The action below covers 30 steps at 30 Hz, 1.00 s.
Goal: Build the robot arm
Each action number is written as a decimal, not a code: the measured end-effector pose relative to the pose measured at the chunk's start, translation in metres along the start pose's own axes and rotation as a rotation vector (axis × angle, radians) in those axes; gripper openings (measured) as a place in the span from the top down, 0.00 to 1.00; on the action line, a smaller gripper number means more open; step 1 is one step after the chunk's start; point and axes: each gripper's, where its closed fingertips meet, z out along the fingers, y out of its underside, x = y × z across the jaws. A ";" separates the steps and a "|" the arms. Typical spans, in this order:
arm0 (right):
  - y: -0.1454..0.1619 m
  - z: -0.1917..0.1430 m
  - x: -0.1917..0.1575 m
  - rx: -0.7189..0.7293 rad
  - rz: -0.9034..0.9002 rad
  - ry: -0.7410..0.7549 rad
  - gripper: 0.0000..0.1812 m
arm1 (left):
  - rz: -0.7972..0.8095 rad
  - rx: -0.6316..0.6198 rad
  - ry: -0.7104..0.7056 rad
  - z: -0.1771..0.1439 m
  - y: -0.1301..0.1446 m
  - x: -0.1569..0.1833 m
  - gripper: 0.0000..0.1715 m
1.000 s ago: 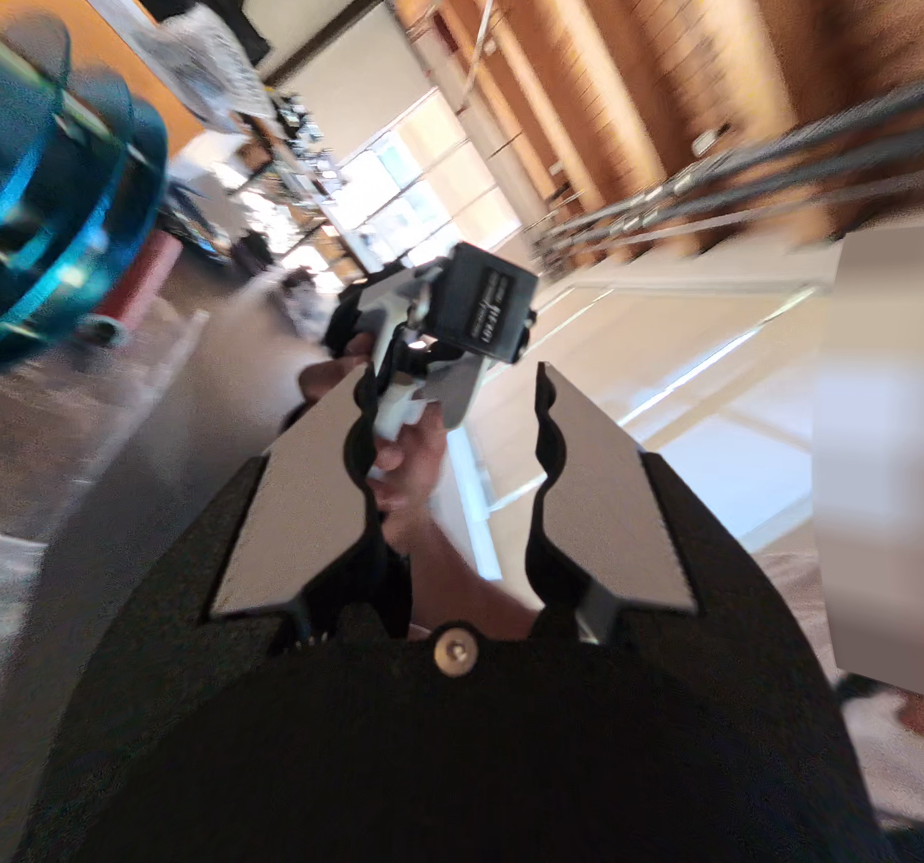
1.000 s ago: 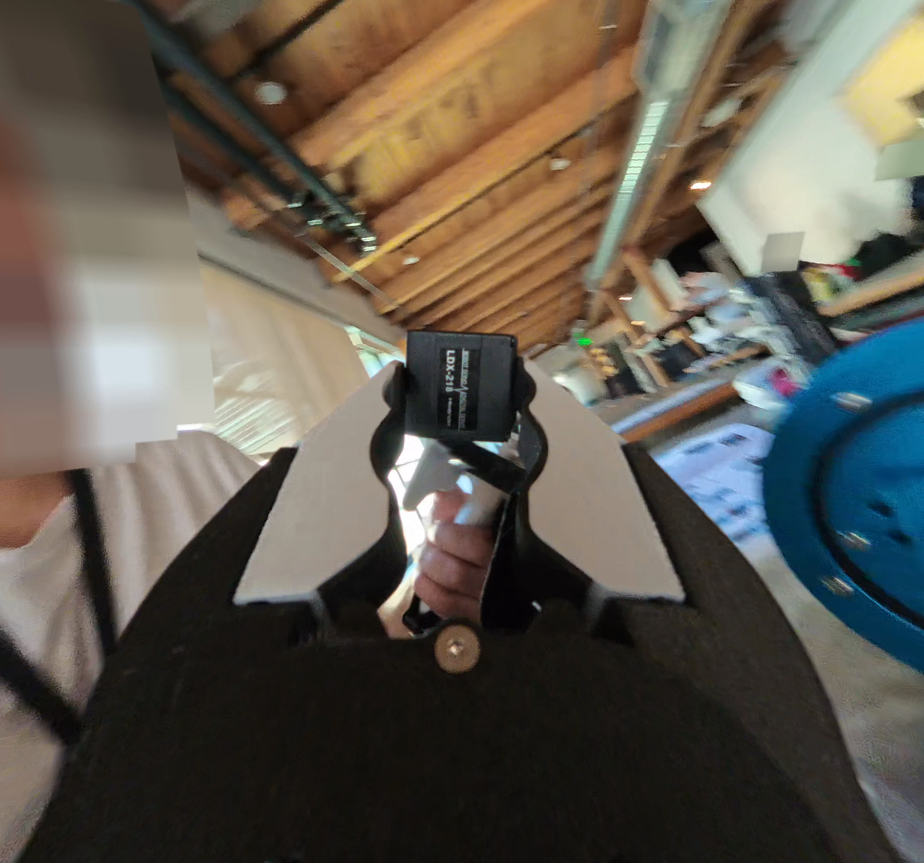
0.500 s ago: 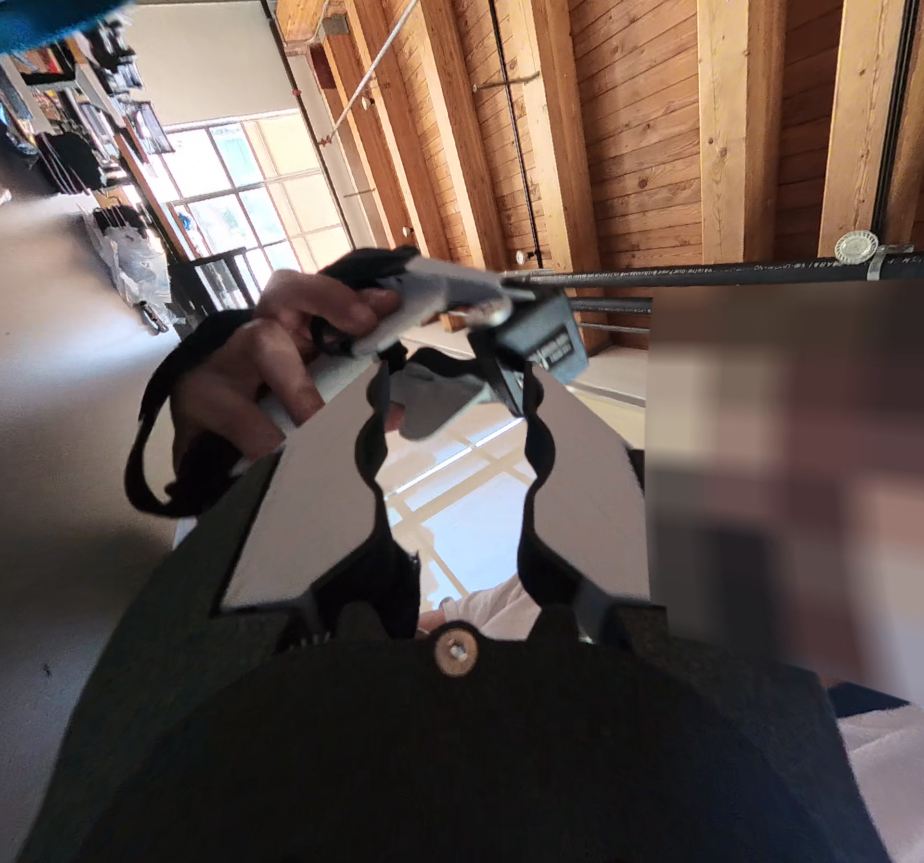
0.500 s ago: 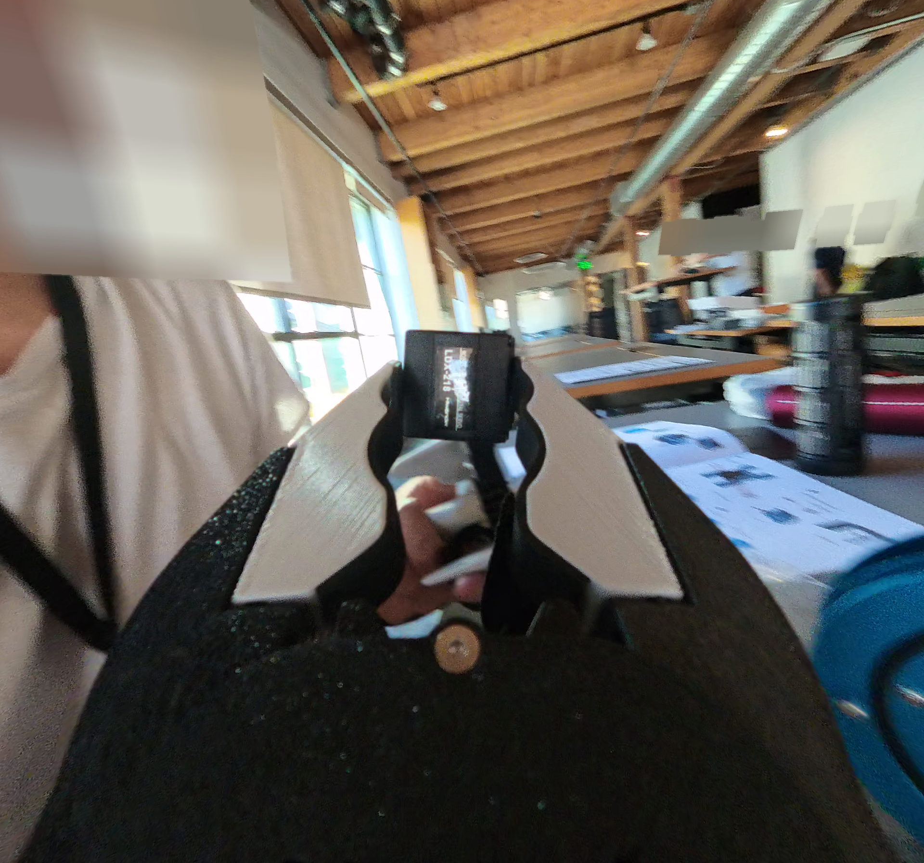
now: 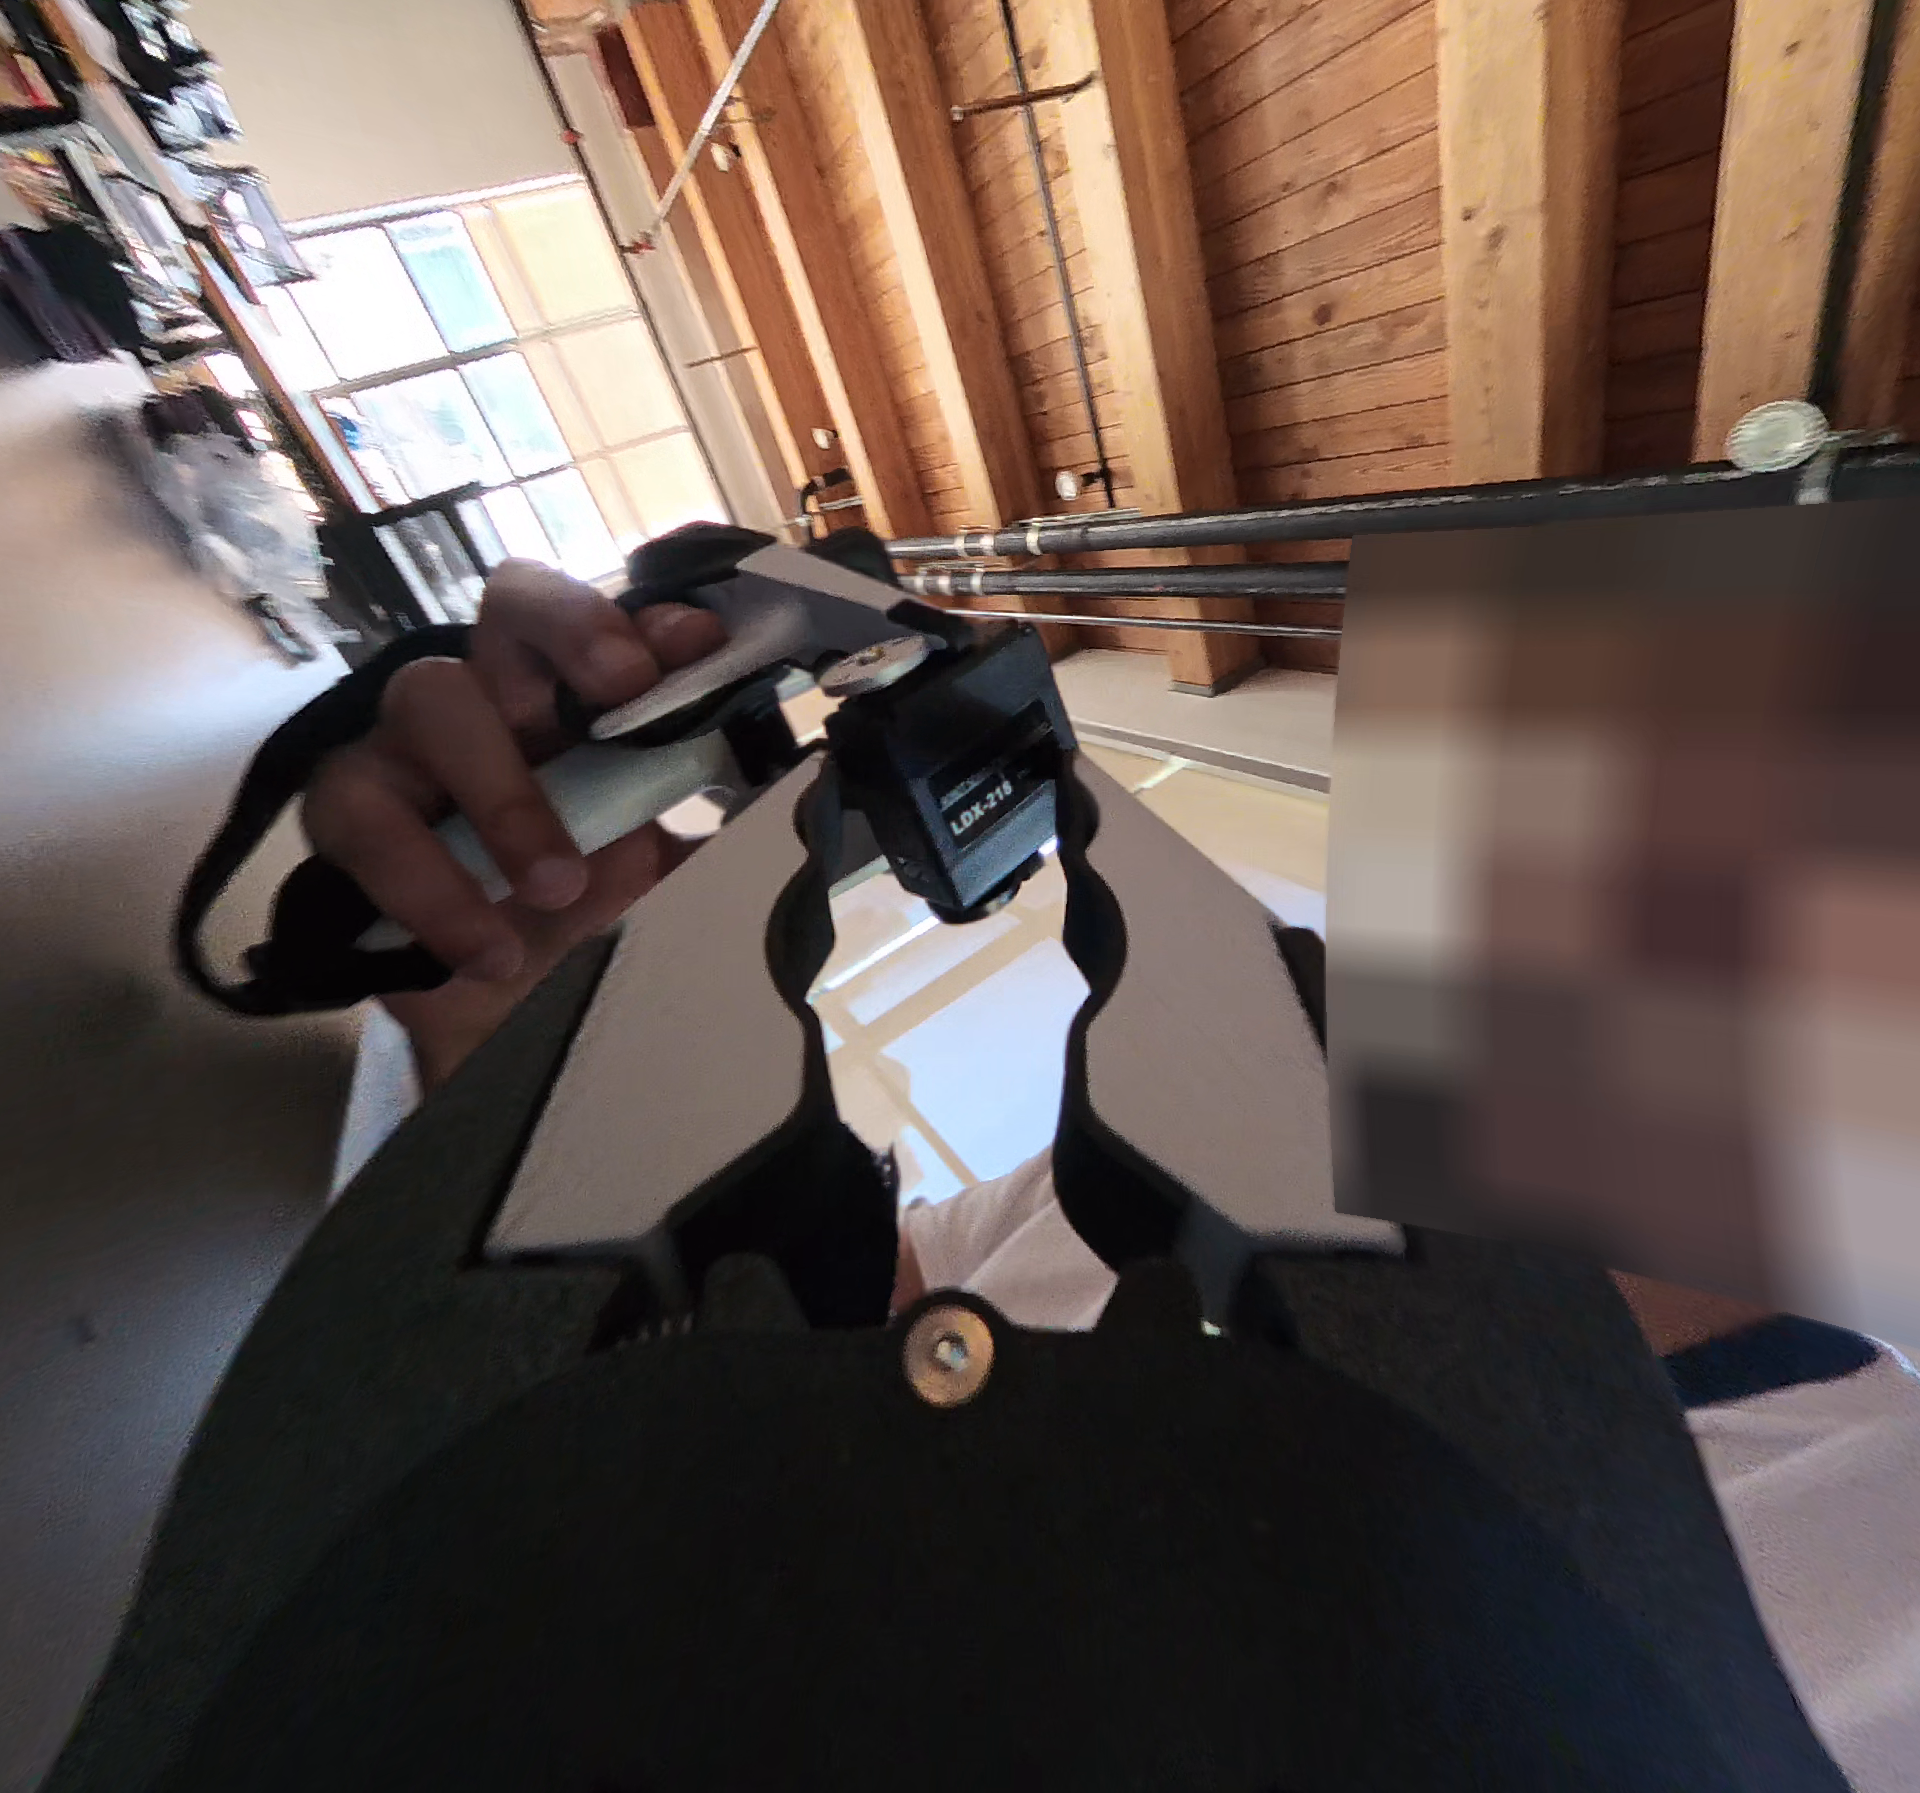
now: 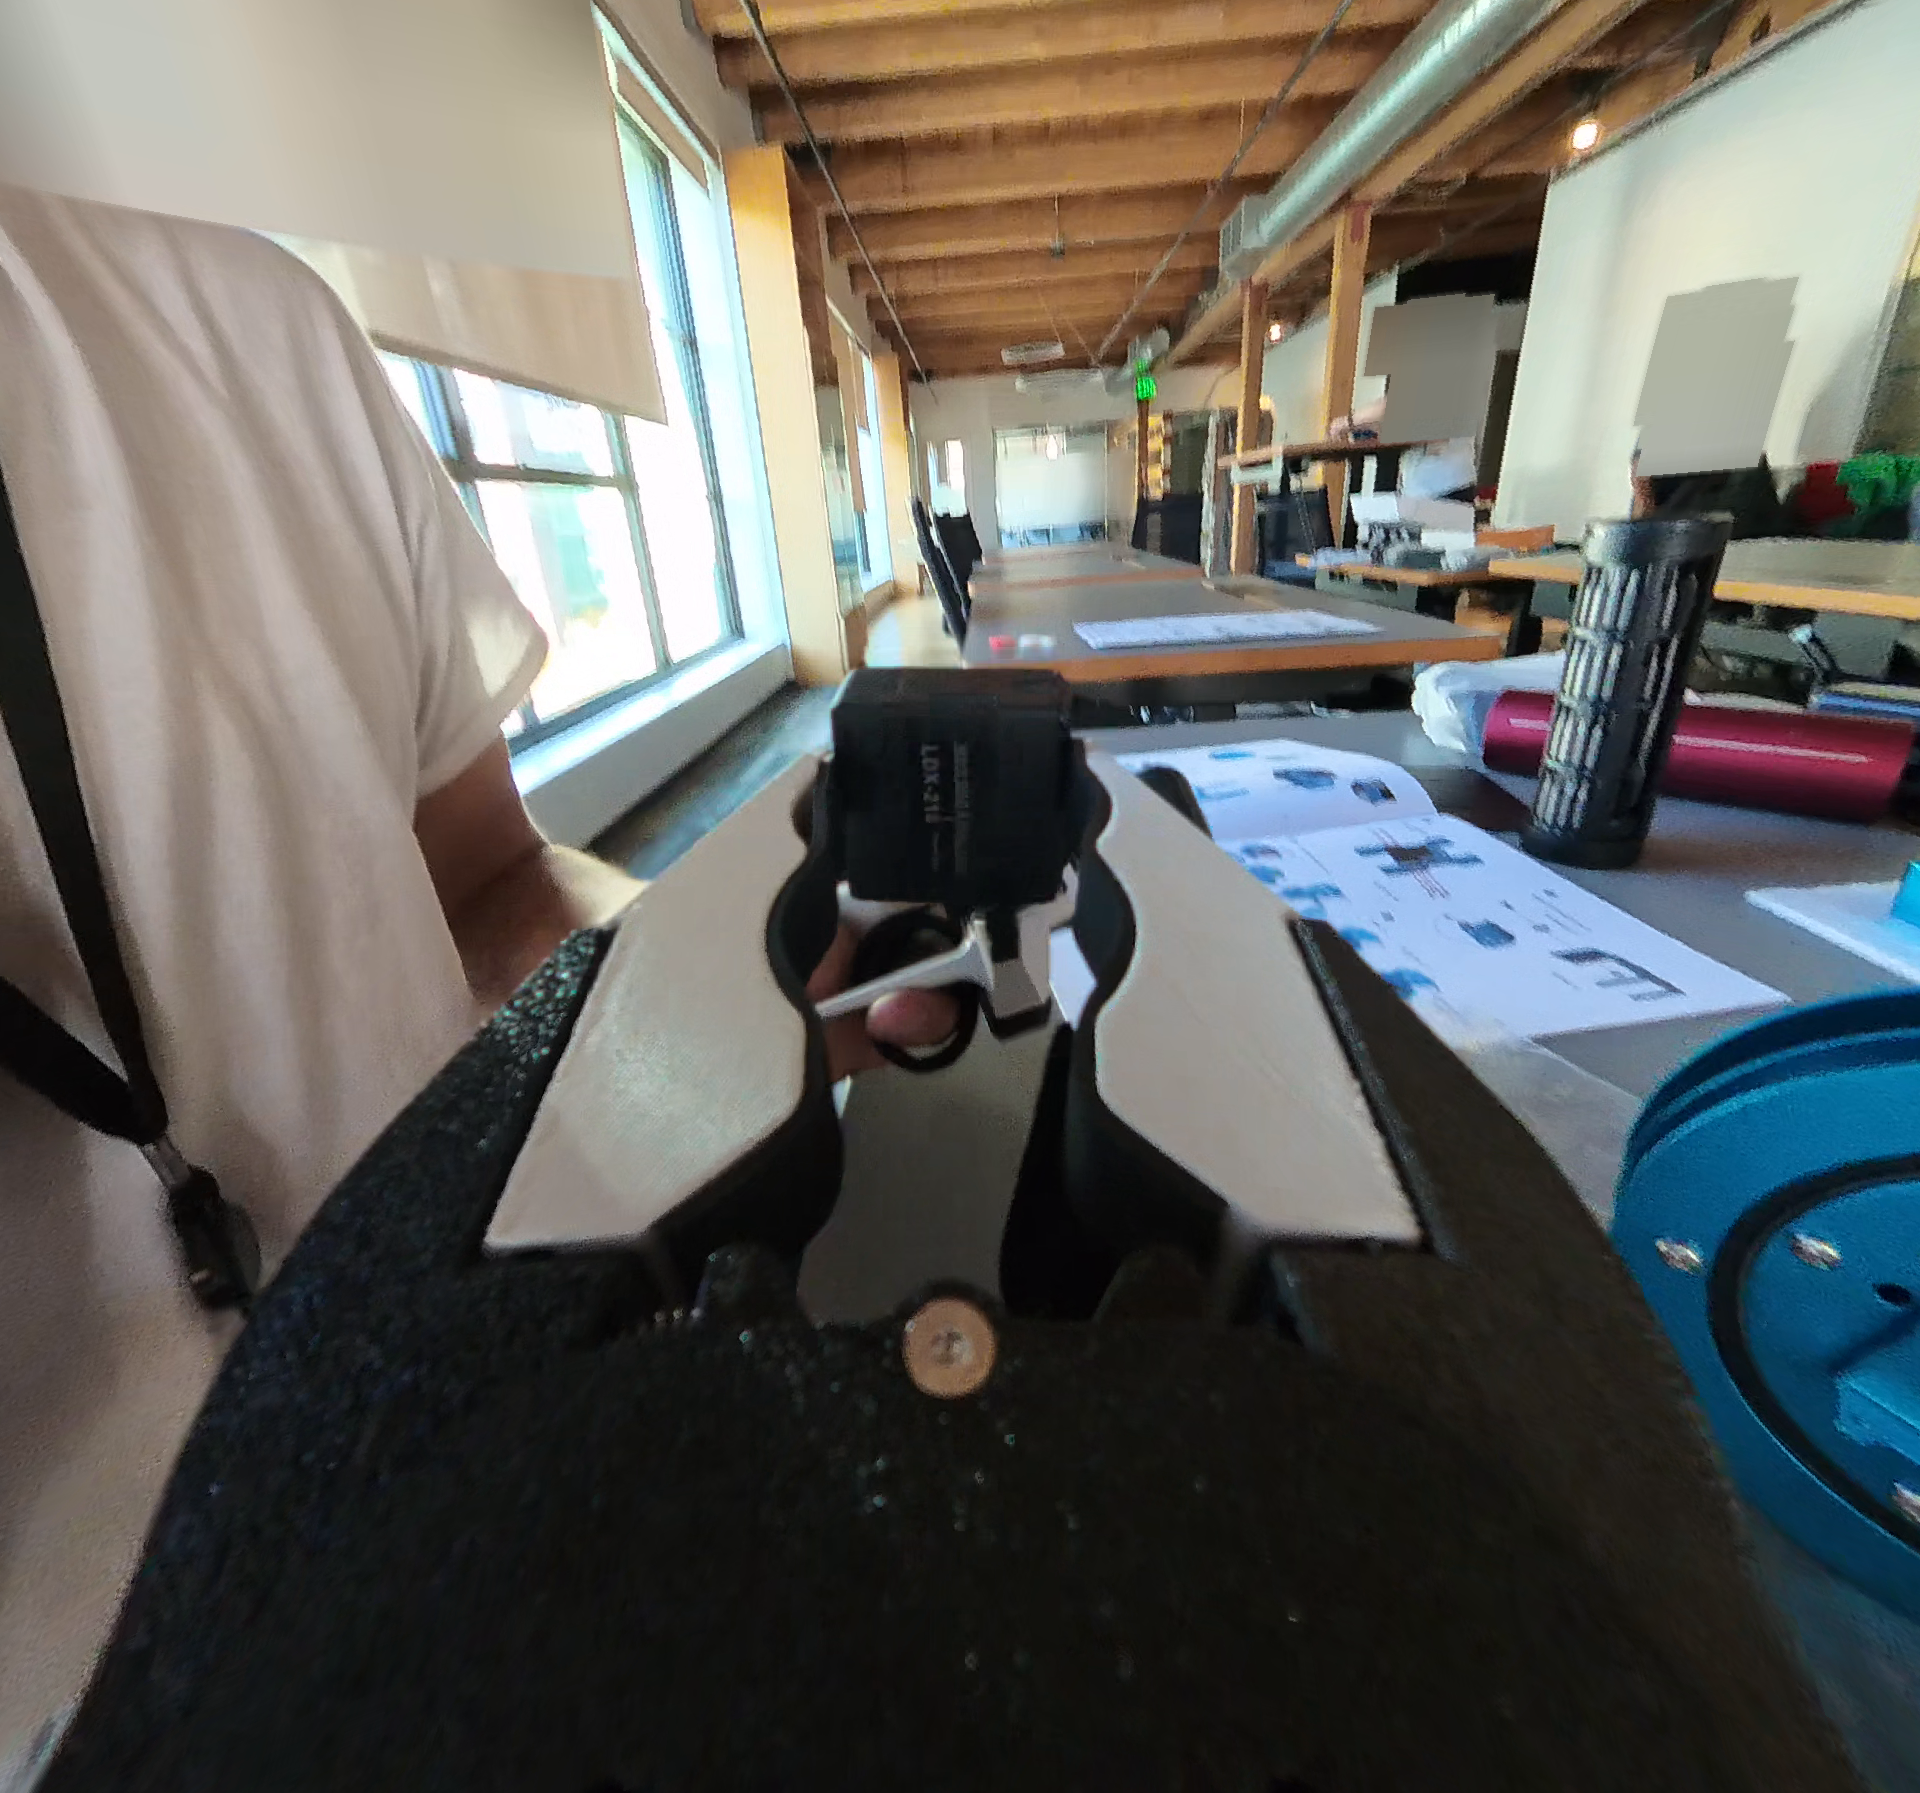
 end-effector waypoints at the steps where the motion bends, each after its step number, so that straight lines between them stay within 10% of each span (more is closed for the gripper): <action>1: 0.002 -0.001 0.002 -0.029 0.003 0.006 0.77 | 0.015 0.003 -0.025 -0.002 -0.001 -0.004 0.79; 9: 0.015 -0.011 0.027 -0.183 0.062 0.110 0.75 | 0.231 0.082 -0.242 -0.014 -0.022 -0.024 0.86; 19: 0.028 -0.023 0.038 -0.130 0.312 0.138 0.74 | 0.907 -0.041 -0.600 -0.020 -0.036 -0.028 0.89; 30: 0.026 -0.005 0.026 -0.092 0.340 0.004 0.76 | 0.888 -0.008 -0.530 -0.020 -0.029 -0.020 0.89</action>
